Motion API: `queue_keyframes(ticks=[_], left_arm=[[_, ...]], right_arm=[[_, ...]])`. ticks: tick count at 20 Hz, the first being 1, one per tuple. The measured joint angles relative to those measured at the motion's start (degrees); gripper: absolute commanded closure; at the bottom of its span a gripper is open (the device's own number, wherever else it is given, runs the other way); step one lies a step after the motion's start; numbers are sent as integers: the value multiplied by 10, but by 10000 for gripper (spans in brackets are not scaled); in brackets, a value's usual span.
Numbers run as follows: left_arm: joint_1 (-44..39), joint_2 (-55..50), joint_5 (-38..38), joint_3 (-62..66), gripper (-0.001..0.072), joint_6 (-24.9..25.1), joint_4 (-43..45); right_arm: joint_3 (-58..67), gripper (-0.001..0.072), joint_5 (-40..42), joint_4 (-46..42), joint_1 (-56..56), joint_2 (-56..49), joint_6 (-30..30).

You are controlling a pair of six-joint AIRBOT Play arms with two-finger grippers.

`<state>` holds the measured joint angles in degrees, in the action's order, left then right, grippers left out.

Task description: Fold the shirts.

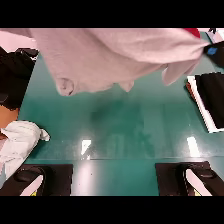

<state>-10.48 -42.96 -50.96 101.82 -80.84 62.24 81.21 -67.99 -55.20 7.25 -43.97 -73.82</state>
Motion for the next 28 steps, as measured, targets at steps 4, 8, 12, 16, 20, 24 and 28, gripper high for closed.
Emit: queue_keyframes(ticks=[4, 8, 12, 16, 20, 24, 28], left_arm=[[0, -4, -17, 50, 686, 12, -5], [1, -83, -109, 59, 686, 17, -5], [1, -202, -213, 11, 685, 17, -5], [1, -305, -230, -79, 686, 22, -4], [1, -349, -197, -123, 686, 30, 8], [1, -363, -184, -136, 685, 32, 16], [1, -367, -178, -140, 685, 32, 19]], right_arm=[[55, 698, -47, -3, -4, -2, -20], [24, 698, -97, -10, -54, -61, -50], [-73, 696, -107, -16, -114, -143, -63], [-160, 248, -52, -36, -141, -227, -66], [-180, 249, -21, -46, -115, -280, -57], [-205, 249, -8, -49, -70, -297, -32], [-234, 250, 37, -48, -53, -310, -16]])
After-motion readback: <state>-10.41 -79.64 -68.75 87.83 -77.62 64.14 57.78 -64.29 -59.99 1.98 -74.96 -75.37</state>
